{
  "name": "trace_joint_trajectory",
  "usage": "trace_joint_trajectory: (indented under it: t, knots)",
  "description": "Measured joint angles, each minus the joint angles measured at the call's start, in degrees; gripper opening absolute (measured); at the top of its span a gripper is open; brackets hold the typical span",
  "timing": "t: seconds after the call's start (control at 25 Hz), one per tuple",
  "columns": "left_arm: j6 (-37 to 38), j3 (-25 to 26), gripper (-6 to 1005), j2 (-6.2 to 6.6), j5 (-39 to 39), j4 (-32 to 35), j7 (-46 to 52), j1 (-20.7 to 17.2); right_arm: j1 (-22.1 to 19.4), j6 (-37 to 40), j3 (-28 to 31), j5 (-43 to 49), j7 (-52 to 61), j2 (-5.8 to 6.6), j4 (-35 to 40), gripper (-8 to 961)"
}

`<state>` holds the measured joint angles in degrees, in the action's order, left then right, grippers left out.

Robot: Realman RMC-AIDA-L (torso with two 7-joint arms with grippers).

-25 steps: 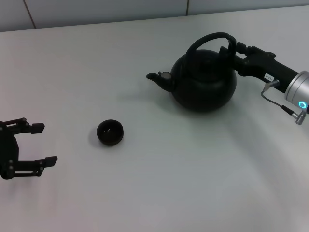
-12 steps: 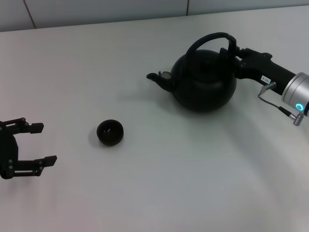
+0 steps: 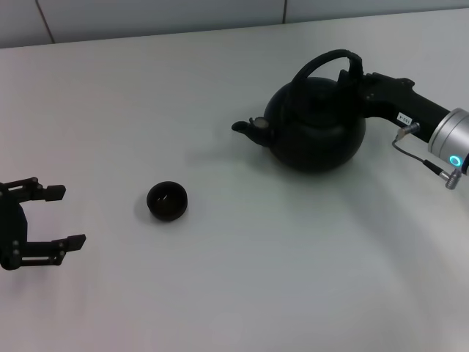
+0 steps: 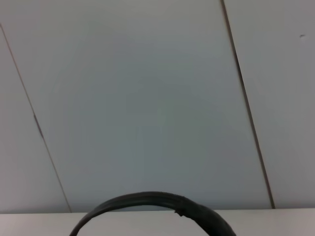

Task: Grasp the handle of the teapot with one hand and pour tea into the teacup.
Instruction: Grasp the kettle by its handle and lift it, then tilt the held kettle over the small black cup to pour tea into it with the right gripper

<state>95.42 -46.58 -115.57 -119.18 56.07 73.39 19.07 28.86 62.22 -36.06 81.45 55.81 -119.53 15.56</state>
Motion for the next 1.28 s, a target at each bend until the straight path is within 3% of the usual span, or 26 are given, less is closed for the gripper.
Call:
trace_joint_trajectory:
  t: [0.68, 1.28]
  knots:
    - [-0.8, 0.1, 846, -0.17, 0.0, 0.1, -0.1, 0.3, 2.9, 0.7, -1.2, 0.4, -0.6, 0.21, 0.1, 139]
    - [-0.5, 0.1, 847, -0.35, 0.0, 0.1, 0.0, -0.1, 6.2, -0.3, -12.2, 0.6, -0.4, 0.39, 3.8, 140]
